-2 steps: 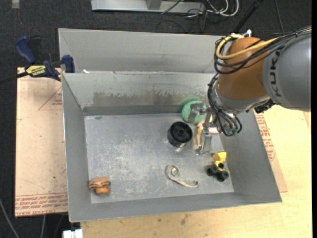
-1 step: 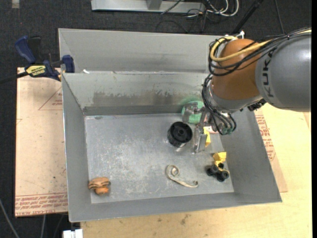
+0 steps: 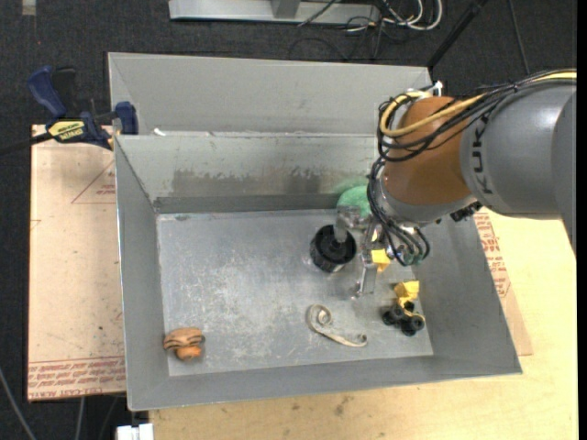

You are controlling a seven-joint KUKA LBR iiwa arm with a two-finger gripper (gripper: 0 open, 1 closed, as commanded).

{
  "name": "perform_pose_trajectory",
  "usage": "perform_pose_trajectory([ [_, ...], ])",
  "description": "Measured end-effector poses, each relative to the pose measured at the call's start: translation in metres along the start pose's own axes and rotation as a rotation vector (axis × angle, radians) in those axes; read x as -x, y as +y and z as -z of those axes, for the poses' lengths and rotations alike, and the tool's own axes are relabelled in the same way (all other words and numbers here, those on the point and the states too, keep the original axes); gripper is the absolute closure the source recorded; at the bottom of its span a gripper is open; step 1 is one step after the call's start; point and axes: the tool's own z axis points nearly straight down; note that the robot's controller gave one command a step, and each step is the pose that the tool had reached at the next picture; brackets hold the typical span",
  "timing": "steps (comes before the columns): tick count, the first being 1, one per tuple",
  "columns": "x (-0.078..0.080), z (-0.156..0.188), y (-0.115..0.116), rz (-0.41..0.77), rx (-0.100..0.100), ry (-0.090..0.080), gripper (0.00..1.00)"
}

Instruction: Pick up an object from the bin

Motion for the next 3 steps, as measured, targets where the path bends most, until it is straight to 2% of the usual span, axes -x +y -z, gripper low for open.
perform_pose_trajectory([
  [1, 0.001, -0.017, -0.001, -0.018, 0.000, -0.023, 1.00],
  [2, -0.002, -0.020, -0.002, -0.017, -0.001, -0.013, 1.00],
  [3, -0.004, 0.018, -0.010, -0.009, 0.002, 0.009, 1.00],
])
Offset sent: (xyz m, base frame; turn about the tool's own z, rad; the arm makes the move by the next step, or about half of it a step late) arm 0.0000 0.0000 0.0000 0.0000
